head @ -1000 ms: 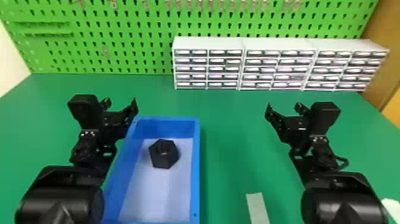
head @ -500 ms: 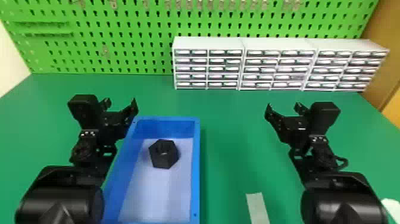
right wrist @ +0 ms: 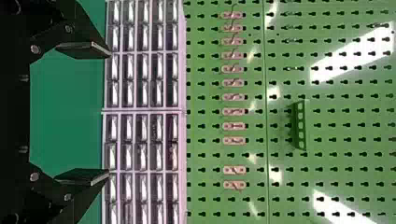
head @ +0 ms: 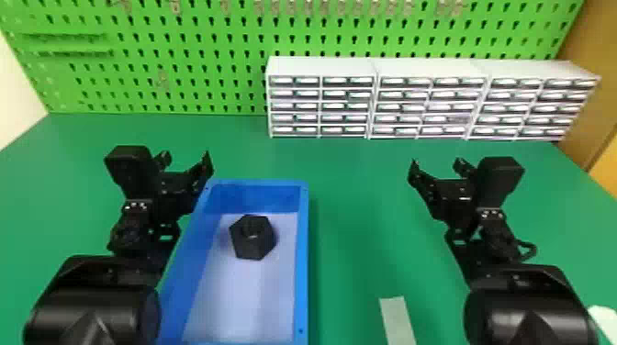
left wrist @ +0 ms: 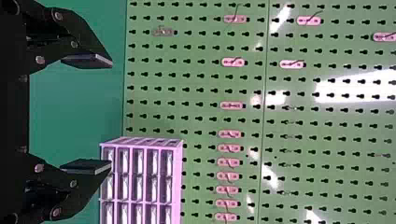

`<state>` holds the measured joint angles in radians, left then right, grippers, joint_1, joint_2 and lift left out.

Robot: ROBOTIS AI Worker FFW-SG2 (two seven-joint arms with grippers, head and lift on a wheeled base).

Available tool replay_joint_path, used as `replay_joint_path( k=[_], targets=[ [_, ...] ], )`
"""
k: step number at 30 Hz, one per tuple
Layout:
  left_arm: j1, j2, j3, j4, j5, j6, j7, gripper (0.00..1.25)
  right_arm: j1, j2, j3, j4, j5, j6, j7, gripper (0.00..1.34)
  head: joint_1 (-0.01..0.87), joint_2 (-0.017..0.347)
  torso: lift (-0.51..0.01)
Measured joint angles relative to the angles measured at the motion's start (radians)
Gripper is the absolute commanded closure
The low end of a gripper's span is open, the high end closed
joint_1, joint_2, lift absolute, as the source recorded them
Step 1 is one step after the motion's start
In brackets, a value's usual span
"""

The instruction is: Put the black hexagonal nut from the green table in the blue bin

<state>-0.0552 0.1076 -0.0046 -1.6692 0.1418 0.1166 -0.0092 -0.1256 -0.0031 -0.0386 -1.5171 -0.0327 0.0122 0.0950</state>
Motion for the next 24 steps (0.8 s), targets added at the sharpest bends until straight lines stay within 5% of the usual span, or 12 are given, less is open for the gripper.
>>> replay_joint_path(
  k=[24],
  targets=[
    [0.000,0.001,0.000,0.000,-0.002,0.000,-0.001,0.49,-0.005,-0.007,0.013,0.004,0.000,0.007,0.000,0.37,0.686,0.051,-0.096]
  ],
)
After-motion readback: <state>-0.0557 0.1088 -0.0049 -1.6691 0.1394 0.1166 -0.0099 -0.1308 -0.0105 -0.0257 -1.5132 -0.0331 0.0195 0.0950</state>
